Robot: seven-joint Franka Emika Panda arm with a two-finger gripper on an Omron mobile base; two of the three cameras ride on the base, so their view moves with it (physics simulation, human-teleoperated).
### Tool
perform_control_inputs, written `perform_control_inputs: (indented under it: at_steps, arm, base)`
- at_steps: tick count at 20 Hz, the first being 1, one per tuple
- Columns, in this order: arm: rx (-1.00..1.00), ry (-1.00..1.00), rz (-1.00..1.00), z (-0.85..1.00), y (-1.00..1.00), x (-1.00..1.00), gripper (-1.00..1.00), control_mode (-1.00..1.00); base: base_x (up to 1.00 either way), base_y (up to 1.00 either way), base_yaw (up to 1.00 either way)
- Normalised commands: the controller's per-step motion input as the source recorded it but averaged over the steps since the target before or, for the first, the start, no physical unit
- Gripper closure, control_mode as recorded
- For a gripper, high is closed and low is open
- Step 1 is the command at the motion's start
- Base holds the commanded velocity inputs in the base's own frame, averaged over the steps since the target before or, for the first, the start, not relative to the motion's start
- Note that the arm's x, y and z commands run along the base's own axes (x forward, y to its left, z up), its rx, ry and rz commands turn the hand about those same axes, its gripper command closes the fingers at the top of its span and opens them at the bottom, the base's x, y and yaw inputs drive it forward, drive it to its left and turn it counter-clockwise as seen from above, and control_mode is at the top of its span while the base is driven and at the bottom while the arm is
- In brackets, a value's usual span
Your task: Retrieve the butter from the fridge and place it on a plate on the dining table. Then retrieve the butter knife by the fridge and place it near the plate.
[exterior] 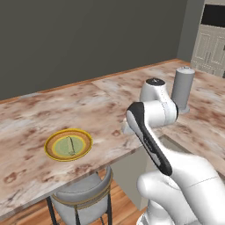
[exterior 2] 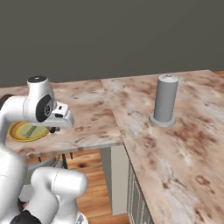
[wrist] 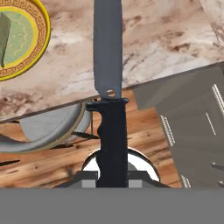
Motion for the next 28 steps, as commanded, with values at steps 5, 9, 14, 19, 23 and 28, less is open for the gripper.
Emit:
perform_control_inputs:
  at_steps: [5,9,14,19,23,28]
  arm:
    - [0.1,0.0,0.0,-0.17,0.41,0.98,1.0,-1.0]
    - [0.01,0.08,0.03,-0.27,0.08,0.92,1.0,-1.0]
    - [-0.08,0.29,0.01,-0.24,0.15,0.89,1.0,-1.0]
    - [-0.11,0.15,0.0,-0.52,0.44,0.7,1.0,-1.0]
    - [-0.05,-0.01,0.0,-0.56,0.36,0.39,1.0,-1.0]
    - [0.0,-0.09,0.0,-0.59,0.07,0.18,1.0,-1.0]
  base:
    - [0.0,0.0,0.0]
    - [0.0,0.0,0.0]
    - [0.0,0.0,0.0]
    - [0.0,0.0,0.0]
    - [0.0,0.0,0.0]
    - [0.0,0.0,0.0]
